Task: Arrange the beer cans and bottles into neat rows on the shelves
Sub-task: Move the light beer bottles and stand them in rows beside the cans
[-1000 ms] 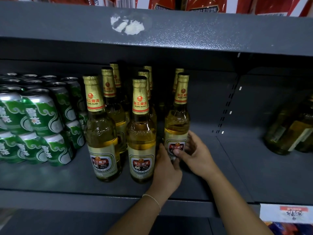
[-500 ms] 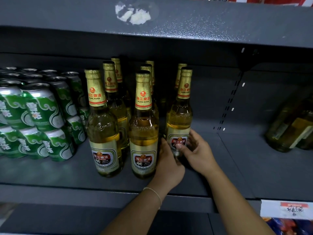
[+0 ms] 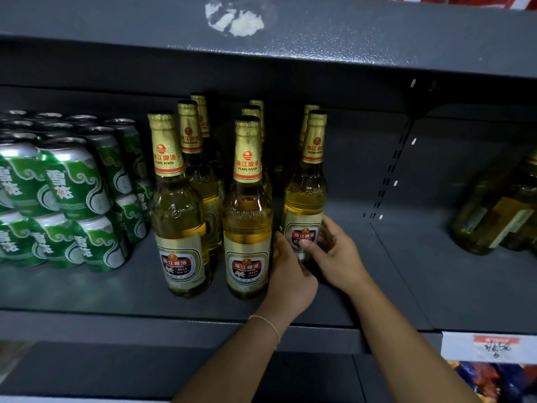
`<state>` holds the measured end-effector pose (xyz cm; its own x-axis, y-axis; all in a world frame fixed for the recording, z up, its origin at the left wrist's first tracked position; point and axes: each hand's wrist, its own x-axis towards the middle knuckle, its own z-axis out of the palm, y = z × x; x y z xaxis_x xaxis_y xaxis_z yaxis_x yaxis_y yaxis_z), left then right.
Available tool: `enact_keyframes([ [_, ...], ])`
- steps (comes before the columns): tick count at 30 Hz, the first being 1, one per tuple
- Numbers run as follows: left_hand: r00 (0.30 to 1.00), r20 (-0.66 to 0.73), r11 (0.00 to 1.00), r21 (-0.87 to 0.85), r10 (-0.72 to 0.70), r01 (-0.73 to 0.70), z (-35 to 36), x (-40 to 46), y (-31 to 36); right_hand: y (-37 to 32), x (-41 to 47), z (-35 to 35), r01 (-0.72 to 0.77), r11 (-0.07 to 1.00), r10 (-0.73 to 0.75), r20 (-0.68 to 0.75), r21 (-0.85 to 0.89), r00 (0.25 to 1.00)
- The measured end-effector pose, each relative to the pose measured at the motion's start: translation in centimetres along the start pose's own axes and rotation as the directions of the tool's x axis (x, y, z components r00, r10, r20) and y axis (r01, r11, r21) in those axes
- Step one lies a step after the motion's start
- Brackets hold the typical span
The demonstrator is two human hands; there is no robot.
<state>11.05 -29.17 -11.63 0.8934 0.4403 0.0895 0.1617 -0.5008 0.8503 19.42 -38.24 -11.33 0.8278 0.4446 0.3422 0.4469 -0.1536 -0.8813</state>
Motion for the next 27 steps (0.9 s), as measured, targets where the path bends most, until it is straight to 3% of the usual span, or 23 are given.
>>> enact_keyframes([
  [5, 0.999, 0.036, 0.999, 0.028, -0.031, 0.030, -0.5, -0.6, 0.6, -0.2, 0.1, -0.1, -0.019, 0.999, 0.018, 0.034, 0.029, 0.999],
  [9, 0.996, 0.083, 0.999, 0.040, -0.012, 0.009, -1.0, -2.3, 2.2, -0.7, 0.1, -1.0, -0.093, 0.985, 0.090, 0.029, 0.146, 0.996],
  [13, 0.981, 0.164, 0.991, 0.066, 0.104, -0.116, -0.9, -3.7, 5.0, -1.5, 0.1, -4.2, -0.068, 0.980, 0.089, -0.109, 0.189, 0.990],
  [16, 0.960, 0.154, 0.972, -0.024, 0.233, -0.232, 0.9, -2.9, 7.2, -1.7, 0.0, -8.1, -0.012, 0.979, 0.058, -0.223, 0.206, 0.973],
  [22, 0.903, 0.074, 0.903, -0.120, 0.423, -0.413, 6.9, -0.1, 12.1, -2.2, -0.4, -18.0, 0.048, 0.997, -0.017, -0.411, 0.065, 0.911],
  [27, 0.849, 0.089, 0.851, -0.126, 0.521, -0.509, 12.4, 2.0, 16.7, -1.4, 0.1, -25.9, 0.029, 0.992, -0.094, -0.560, -0.124, 0.823],
])
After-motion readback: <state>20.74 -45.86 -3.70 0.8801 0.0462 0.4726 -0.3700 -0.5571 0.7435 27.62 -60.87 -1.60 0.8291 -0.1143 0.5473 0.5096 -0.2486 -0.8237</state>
